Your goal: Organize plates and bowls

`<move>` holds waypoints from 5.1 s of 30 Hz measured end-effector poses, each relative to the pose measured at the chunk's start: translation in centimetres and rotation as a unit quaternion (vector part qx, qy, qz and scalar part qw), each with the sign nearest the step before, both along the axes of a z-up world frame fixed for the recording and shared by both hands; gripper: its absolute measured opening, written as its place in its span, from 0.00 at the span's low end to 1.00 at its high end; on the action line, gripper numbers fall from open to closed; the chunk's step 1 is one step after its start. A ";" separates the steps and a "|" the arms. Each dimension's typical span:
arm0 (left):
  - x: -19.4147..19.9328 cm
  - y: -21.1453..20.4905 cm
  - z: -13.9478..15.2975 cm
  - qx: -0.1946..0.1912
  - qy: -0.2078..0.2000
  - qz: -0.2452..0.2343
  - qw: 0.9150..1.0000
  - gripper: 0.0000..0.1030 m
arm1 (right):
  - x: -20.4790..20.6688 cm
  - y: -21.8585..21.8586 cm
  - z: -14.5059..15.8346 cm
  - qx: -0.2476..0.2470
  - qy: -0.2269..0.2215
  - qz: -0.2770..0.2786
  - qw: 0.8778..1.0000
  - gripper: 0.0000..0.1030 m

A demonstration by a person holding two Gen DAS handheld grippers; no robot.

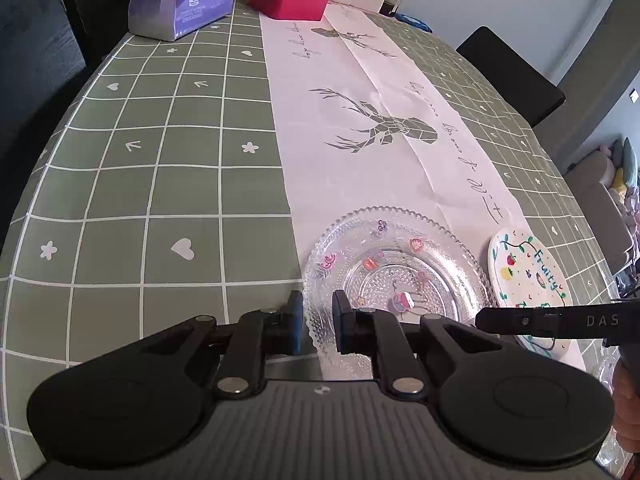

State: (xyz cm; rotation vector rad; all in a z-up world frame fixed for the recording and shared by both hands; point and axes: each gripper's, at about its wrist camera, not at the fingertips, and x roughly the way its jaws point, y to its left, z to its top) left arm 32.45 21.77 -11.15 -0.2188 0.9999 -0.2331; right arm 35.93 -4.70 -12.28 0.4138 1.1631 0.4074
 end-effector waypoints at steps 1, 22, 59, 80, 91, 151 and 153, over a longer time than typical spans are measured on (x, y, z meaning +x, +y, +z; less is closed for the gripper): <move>-0.2 0.0 0.2 0.002 -0.002 0.001 1.000 0.16 | -0.1 0.0 0.1 0.004 0.001 0.000 1.000 0.08; -6.7 -1.2 8.1 0.040 -0.028 0.013 0.999 0.15 | -4.9 -0.5 5.9 0.028 -0.032 0.007 0.999 0.08; -16.5 -22.1 8.2 0.013 -0.022 -0.030 0.999 0.15 | -17.8 -21.9 7.1 0.006 -0.046 -0.070 0.996 0.08; -17.2 -27.5 2.5 0.002 0.002 -0.045 0.999 0.15 | -18.9 -27.2 2.0 -0.035 0.004 -0.110 0.993 0.08; -17.7 -28.2 2.0 0.032 -0.008 -0.050 0.998 0.11 | -19.0 -27.0 1.9 -0.045 -0.011 -0.114 0.992 0.08; -18.8 -26.6 6.1 0.014 -0.080 -0.012 0.997 0.26 | -20.3 -25.5 4.1 -0.071 -0.100 -0.090 0.988 0.44; -18.6 -26.8 7.2 0.048 -0.095 -0.024 0.994 0.26 | -20.0 -24.9 4.1 -0.074 -0.098 -0.077 0.989 0.53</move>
